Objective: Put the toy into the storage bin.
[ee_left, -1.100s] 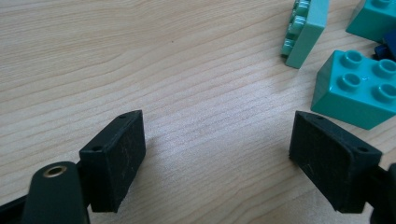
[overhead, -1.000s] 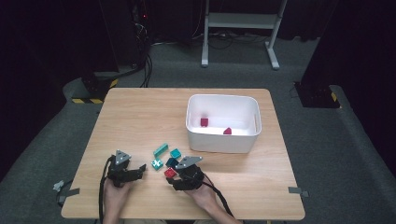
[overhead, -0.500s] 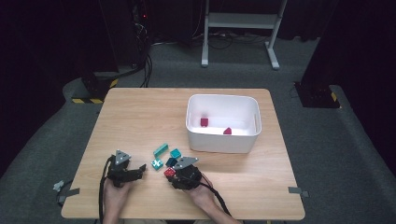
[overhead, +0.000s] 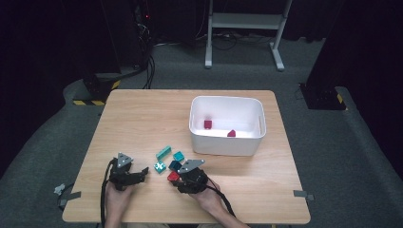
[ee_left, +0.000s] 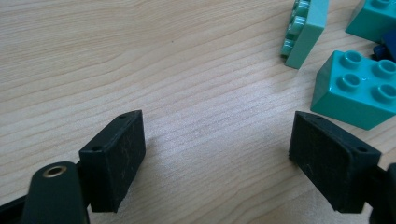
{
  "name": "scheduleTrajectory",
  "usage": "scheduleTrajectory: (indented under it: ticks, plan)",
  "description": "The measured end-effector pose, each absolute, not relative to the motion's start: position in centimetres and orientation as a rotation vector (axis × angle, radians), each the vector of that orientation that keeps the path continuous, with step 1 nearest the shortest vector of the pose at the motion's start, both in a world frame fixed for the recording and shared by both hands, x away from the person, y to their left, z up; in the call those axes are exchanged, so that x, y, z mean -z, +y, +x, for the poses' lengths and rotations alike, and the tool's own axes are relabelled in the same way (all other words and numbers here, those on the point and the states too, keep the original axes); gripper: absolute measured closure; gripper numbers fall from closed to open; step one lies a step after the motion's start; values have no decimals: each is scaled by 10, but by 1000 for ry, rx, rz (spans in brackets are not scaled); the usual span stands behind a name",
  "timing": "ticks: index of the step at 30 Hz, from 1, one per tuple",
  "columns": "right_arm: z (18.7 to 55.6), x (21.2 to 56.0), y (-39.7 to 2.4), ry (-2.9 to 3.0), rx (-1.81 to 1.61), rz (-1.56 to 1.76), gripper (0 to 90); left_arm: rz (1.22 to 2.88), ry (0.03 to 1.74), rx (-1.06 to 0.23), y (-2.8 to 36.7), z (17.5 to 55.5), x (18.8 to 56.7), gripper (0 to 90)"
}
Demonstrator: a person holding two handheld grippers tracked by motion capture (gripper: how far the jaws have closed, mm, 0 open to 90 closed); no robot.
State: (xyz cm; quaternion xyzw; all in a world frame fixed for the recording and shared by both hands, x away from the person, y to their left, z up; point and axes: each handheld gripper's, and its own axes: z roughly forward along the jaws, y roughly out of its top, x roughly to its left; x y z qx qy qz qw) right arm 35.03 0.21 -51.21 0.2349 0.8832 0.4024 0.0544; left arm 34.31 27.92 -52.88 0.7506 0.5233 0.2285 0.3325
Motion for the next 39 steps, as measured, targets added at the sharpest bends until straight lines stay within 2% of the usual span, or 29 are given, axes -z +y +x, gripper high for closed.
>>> scheduleTrajectory:
  ticks: [18, 39]
  plan:
    - [352, 476, -31, 2657, -1312, 696, 592, 1961, 1367, -597, 279, 343, 529, 187]
    - [378, 419, -78, 2603, -1400, 760, 592, 1962, 1366, -597, 279, 343, 529, 187]
